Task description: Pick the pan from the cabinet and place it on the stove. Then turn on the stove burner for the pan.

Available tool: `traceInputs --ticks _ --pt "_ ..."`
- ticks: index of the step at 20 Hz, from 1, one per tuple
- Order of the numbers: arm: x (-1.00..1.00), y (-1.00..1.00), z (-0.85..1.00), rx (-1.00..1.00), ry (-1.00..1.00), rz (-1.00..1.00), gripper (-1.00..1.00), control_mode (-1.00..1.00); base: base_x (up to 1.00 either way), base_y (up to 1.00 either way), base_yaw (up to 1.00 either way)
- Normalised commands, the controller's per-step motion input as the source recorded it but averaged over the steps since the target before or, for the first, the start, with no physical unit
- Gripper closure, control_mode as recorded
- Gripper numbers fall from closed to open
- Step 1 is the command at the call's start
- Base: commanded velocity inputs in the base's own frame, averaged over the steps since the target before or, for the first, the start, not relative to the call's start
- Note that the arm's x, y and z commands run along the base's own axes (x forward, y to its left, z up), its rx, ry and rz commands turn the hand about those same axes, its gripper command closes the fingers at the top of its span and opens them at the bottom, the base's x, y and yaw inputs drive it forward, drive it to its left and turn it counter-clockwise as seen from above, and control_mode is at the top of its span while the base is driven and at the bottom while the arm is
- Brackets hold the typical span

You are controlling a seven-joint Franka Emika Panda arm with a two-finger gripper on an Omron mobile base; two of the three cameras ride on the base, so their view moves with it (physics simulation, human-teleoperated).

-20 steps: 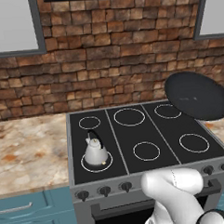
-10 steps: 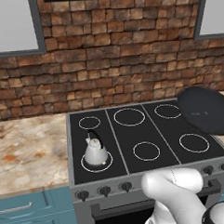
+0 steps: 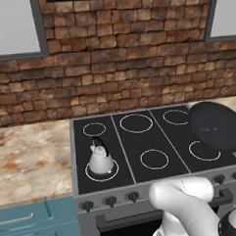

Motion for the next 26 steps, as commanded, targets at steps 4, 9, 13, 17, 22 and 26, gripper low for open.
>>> traceInputs --ticks 4,9,13,17,22,26 --pt "0.22 -0.5 -0.44 0.0 0.01 0.0 1.0 -1.0 0.0 0.0 0.0" --pt "0.21 -0.45 -0.38 0.0 0.02 0.0 1.0 -1.0 0.0 0.0 0.0" --pt "0.1 -0.27 -0.38 -0.03 0.0 0.0 1.0 -1.0 0.0 0.0 0.0" --pt "0.07 -0.11 -0.41 -0.08 0.01 0.0 1.0 -1.0 0.0 0.0 0.0" --pt "0.24 0.0 -0.27 -0.13 0.14 -0.05 1.0 -1.0 0.0 0.0 0.0" --pt "0.45 -0.01 -0.13 -0.06 0.23 -0.1 1.0 -1.0 0.0 0.0 0.0"
